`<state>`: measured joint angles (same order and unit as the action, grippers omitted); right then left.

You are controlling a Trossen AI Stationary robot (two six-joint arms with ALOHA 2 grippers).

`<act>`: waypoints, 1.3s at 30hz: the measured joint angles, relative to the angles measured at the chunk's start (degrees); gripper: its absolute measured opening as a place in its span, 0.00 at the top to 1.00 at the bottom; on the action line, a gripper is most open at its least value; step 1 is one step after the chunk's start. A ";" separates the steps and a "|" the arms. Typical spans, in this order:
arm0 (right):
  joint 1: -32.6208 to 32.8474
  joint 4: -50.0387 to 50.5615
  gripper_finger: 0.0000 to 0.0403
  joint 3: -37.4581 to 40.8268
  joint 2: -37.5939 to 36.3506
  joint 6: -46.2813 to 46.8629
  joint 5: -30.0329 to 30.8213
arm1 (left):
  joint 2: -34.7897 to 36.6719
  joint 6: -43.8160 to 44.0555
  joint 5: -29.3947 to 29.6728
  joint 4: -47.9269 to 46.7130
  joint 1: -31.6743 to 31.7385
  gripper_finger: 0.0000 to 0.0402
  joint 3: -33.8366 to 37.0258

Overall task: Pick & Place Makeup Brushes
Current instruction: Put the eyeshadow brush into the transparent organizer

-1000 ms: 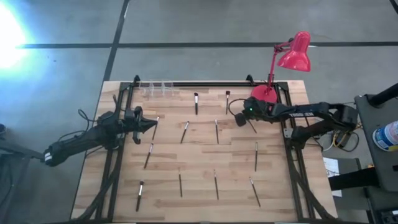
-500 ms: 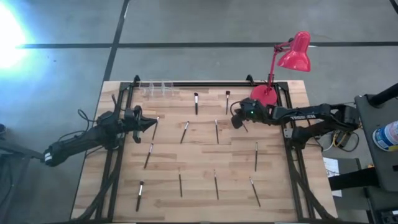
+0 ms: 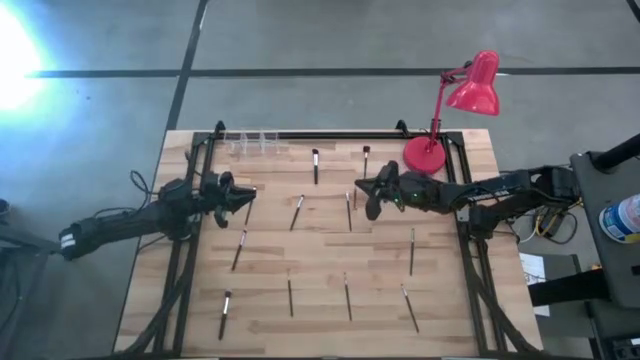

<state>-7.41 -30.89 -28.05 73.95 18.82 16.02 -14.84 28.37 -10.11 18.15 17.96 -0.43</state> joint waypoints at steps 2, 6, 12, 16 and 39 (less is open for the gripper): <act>1.02 -3.87 0.98 0.00 -0.02 -1.32 -0.83 | -2.64 1.05 0.05 5.47 -1.53 0.78 0.02; 2.04 -7.05 0.98 -1.51 -0.05 -2.28 -2.84 | -8.76 1.70 1.85 10.46 -4.63 0.72 -0.64; 3.06 -7.44 0.98 -6.59 0.05 -4.18 -6.03 | -19.77 1.29 4.69 19.90 -9.02 0.70 -4.01; 3.45 -7.50 0.98 -9.34 0.05 -5.73 -8.50 | -27.54 -1.55 6.32 26.72 -11.08 0.70 -7.45; 6.43 -16.35 0.98 -11.95 7.06 -7.12 -16.00 | -63.72 -12.31 1.64 21.03 -13.36 0.70 -39.50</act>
<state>-0.99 -47.24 -40.00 81.01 11.70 0.02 -78.56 16.05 -8.47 39.18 4.60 -39.93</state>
